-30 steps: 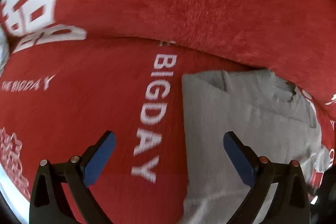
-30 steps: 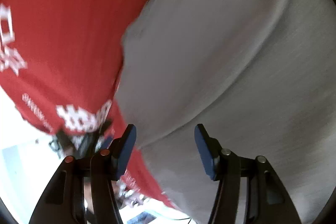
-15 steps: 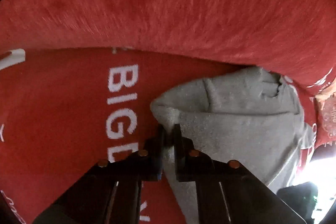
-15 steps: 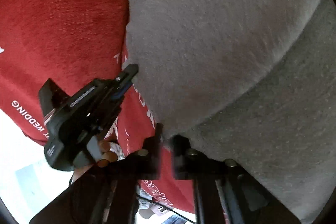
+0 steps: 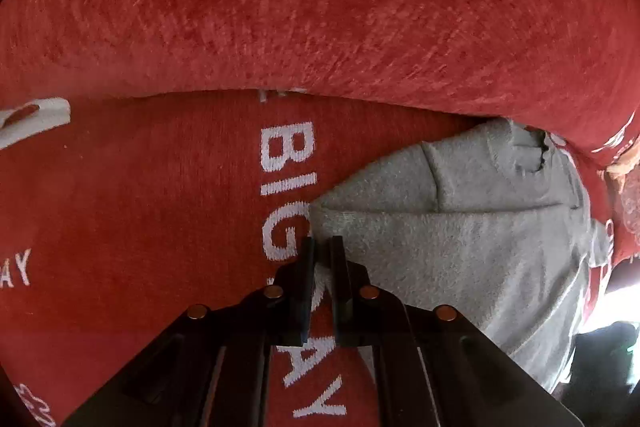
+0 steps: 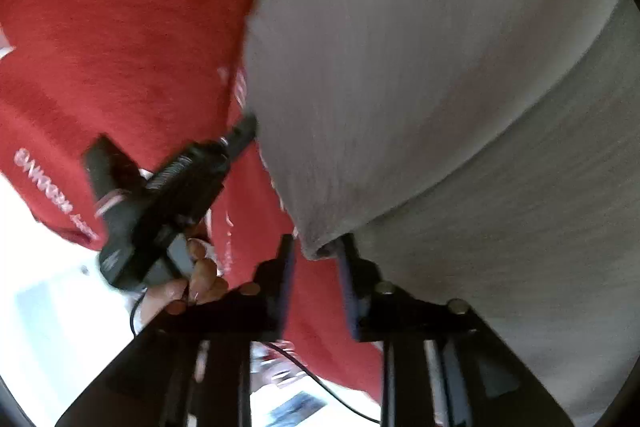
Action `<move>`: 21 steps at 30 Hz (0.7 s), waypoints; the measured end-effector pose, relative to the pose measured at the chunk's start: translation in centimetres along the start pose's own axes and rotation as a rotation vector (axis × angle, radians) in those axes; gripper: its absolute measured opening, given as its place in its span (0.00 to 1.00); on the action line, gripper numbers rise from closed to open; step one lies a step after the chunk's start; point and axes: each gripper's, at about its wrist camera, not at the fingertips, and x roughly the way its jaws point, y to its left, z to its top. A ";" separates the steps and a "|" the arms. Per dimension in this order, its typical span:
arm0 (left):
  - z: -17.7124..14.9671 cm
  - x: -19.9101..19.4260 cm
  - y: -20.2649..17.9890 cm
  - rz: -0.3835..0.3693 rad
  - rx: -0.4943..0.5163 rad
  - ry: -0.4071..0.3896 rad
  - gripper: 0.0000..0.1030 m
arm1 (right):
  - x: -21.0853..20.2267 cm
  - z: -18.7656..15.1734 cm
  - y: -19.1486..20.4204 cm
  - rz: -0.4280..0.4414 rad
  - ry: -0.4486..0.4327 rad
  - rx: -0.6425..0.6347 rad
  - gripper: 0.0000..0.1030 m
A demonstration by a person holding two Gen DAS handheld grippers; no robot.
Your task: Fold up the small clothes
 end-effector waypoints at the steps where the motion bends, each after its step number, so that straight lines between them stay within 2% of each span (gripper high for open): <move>1: 0.0 -0.1 -0.1 0.006 0.002 -0.002 0.09 | -2.8 0.6 -0.3 -0.038 -0.057 -0.041 0.35; 3: 0.2 0.2 -0.9 0.018 0.004 -0.004 0.09 | -7.4 2.1 -1.3 -0.137 -0.181 -0.062 0.37; 5: 0.3 0.3 -1.1 0.026 -0.001 -0.006 0.09 | -12.3 4.6 -3.8 -0.221 -0.302 -0.005 0.37; 7: 0.2 0.3 -0.9 0.029 -0.011 -0.008 0.09 | -15.9 6.2 -6.7 -0.258 -0.374 0.084 0.37; 10: 0.2 0.3 -1.0 0.037 -0.026 -0.014 0.09 | -18.9 8.4 -9.9 -0.271 -0.444 0.187 0.37; 11: 0.2 0.5 -1.2 0.041 -0.027 -0.015 0.09 | -19.3 8.8 -10.4 -0.256 -0.453 0.200 0.37; 13: 0.1 0.3 -1.0 0.053 -0.024 -0.017 0.09 | -18.2 10.1 -8.8 -0.266 -0.448 0.187 0.35; 14: -0.1 -0.4 -0.4 0.057 -0.025 -0.019 0.09 | -18.3 10.6 -8.2 -0.292 -0.441 0.151 0.26; 15: -0.1 -0.4 -0.4 0.061 -0.026 -0.020 0.09 | -18.4 10.9 -7.2 -0.311 -0.442 0.100 0.07; 17: -0.1 -0.4 -0.4 0.069 -0.028 -0.023 0.09 | -18.8 11.1 -4.6 -0.318 -0.468 -0.029 0.07; 19: -0.1 -0.2 -0.8 0.084 -0.023 -0.025 0.09 | -19.1 11.5 -3.9 -0.336 -0.474 -0.111 0.07; 21: 0.0 0.1 -1.1 0.117 -0.019 -0.024 0.09 | -18.5 12.7 -4.7 -0.416 -0.457 -0.089 0.08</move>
